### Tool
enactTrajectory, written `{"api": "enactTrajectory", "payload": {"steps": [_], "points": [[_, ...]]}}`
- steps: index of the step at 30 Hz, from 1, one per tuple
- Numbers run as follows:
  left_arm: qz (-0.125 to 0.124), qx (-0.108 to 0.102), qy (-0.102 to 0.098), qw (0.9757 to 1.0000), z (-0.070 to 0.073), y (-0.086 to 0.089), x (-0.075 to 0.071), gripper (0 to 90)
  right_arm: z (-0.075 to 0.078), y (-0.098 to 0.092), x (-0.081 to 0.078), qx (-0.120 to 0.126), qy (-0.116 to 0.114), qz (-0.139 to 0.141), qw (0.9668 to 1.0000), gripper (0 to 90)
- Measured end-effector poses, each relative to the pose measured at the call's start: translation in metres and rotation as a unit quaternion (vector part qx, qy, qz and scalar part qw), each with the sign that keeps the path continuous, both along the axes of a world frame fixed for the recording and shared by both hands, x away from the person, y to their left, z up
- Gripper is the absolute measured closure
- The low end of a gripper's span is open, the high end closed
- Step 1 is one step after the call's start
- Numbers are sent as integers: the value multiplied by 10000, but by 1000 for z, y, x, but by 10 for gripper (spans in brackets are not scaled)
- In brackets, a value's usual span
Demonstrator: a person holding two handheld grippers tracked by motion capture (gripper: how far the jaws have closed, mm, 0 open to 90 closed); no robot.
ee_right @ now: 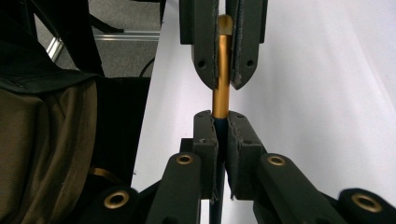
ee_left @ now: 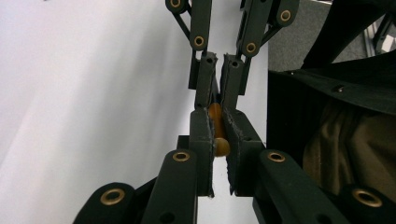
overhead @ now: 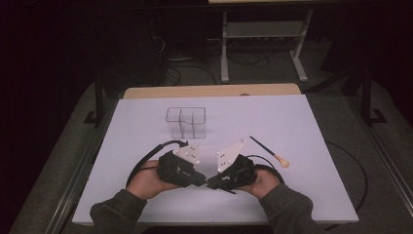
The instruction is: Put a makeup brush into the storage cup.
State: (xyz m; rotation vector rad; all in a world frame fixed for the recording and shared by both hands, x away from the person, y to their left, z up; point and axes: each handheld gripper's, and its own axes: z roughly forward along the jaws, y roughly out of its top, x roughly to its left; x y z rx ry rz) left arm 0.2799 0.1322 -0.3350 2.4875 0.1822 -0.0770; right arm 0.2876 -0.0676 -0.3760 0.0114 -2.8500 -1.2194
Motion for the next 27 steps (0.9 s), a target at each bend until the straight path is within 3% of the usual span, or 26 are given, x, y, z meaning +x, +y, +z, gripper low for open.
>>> {"api": "enactTrajectory", "payload": {"steps": [6,10,17,27], "points": [[-13,55,-5,10000,4,0,-1,831,3,1,-1,7,-28,-16,10000,813],[1,164,-40,9999,7,-1,-1,833,6,4,-2,-126,-66,-34,9999,751],[15,319,-100,9994,9,-3,-1,833,12,10,-4,-418,-209,-35,9989,766],[37,222,-116,9997,12,-3,-2,817,15,13,-2,-433,-129,2,9990,824]]}}
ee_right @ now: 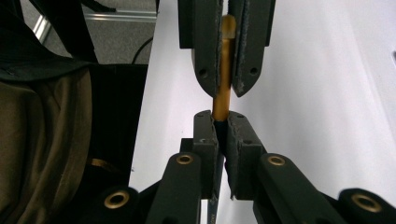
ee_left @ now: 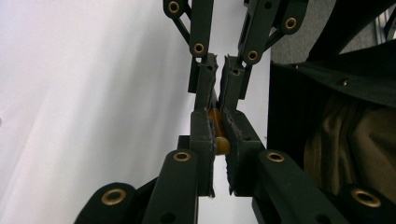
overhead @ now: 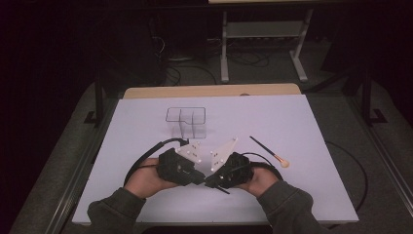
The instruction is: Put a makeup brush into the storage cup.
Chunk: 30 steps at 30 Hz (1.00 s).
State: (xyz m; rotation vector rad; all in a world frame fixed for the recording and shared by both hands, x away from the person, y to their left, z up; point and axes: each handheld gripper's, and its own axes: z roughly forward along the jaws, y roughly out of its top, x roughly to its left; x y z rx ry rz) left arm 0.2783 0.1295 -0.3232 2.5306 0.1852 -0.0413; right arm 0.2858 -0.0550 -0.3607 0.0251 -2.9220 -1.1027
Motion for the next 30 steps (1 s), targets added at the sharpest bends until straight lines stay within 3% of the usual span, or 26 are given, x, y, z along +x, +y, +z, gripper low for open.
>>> {"api": "enactTrajectory", "payload": {"steps": [2,12,22,30], "points": [[113,-69,-5,9999,0,2,1,719,0,-1,2,46,25,1,10000,824],[491,-351,-28,9982,0,25,3,616,-3,-13,15,271,351,-230,9988,824],[899,-598,-11,9942,-8,52,3,571,1,-21,31,554,589,-543,9952,824],[1105,-694,-110,9914,-18,66,1,534,9,-17,43,640,594,-701,9937,823]]}}
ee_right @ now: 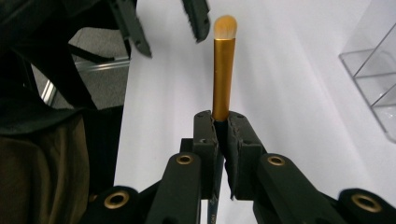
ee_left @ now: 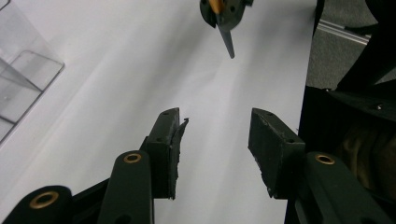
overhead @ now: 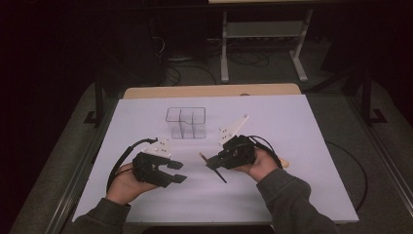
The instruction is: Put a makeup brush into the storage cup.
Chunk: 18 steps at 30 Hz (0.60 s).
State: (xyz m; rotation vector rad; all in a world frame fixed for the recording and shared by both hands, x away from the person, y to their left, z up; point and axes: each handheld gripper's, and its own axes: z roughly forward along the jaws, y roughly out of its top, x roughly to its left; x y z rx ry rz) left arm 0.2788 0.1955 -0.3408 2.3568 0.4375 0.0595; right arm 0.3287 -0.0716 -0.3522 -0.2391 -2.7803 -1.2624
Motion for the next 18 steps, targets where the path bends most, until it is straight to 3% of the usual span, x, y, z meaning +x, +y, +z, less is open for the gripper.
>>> {"api": "enactTrajectory", "payload": {"steps": [12,18], "points": [[384,-234,-114,9989,-12,20,-4,505,10,11,19,175,95,-142,9997,821],[529,-199,-176,9982,-17,27,-6,486,13,15,27,168,149,-166,9996,821]]}}
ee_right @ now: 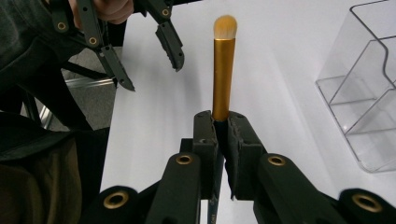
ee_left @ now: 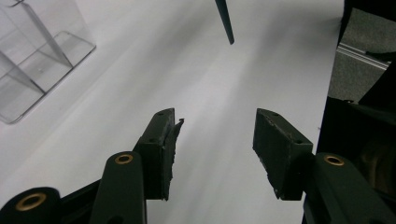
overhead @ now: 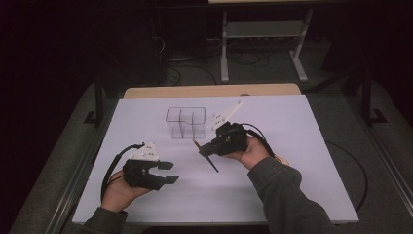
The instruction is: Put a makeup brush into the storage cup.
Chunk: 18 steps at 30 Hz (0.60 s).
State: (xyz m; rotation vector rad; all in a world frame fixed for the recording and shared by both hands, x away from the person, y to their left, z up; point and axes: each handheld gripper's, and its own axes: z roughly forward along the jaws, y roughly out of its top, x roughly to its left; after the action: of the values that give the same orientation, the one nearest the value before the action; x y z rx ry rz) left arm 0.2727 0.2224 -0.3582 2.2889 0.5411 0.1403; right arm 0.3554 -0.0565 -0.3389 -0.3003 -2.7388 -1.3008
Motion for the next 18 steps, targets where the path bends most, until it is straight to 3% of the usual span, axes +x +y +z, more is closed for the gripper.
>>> {"api": "enactTrajectory", "payload": {"steps": [12,18], "points": [[299,-117,67,9995,-17,8,0,431,3,6,16,-29,51,19,10000,821],[287,-197,121,9993,-23,13,0,417,8,11,23,-43,-18,20,10000,822]]}}
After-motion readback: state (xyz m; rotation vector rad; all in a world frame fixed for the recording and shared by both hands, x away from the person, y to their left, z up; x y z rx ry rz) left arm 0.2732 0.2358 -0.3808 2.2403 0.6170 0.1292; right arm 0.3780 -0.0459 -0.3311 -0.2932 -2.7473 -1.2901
